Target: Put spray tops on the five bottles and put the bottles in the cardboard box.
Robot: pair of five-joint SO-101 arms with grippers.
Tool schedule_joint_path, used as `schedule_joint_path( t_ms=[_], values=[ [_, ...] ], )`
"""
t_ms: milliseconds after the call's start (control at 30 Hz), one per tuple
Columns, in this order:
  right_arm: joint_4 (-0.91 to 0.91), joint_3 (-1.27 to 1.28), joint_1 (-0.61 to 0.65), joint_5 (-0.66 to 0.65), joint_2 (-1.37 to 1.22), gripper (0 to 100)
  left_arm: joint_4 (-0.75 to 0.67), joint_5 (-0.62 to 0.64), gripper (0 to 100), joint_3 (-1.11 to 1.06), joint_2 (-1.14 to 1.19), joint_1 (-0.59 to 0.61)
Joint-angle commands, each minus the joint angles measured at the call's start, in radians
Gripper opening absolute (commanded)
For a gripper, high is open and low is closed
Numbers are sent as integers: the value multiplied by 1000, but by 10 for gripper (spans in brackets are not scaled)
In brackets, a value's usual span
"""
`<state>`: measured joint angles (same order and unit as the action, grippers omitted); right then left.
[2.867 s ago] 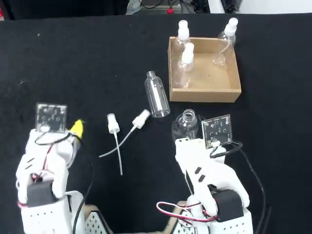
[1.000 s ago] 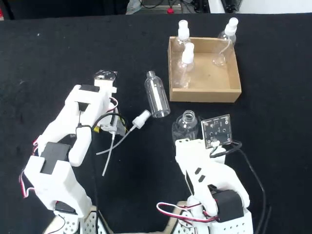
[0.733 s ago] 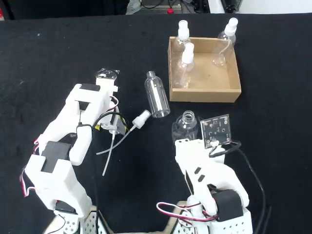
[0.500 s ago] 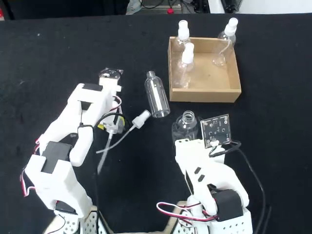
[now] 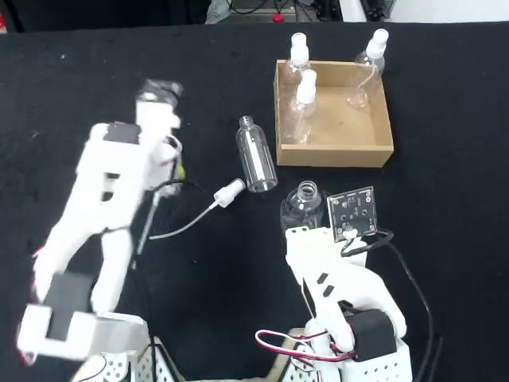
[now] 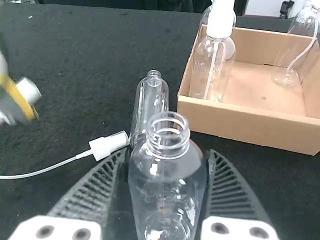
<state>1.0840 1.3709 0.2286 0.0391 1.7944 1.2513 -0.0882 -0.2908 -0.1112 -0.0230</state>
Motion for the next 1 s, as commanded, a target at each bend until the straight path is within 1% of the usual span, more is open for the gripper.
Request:
schedule_joint_path(
  t_ms=[0, 100, 167, 233, 300, 367, 467, 600, 700, 800, 967],
  values=[
    [-26, -4, 12, 6, 27, 141, 14, 18, 116, 65, -308, 22],
    [-64, 15, 12, 6, 27, 141, -48, 101, 116, 61, -454, -10],
    [-103, 27, 12, 6, 27, 141, -121, 163, 115, 61, -539, -38],
    [-137, 38, 12, 6, 28, 141, -196, 219, 116, 61, -598, -93],
    [-166, 45, 12, 8, 28, 141, -269, 249, 116, 61, -632, -157],
    [-190, 54, 28, 8, 28, 141, -330, 252, 116, 61, -644, -216],
    [-199, 65, 95, 8, 28, 141, -399, 256, 116, 61, -647, -280],
    [-199, 65, 166, 6, 28, 141, -433, 256, 116, 68, -655, -369],
    [-199, 62, 175, 6, 28, 141, -433, 253, 116, 85, -657, -421],
    [-199, 56, 175, 6, 28, 141, -437, 252, 116, 107, -657, -449],
    [-199, 56, 175, 6, 28, 141, -563, 255, 116, 116, -657, -486]
  ],
)
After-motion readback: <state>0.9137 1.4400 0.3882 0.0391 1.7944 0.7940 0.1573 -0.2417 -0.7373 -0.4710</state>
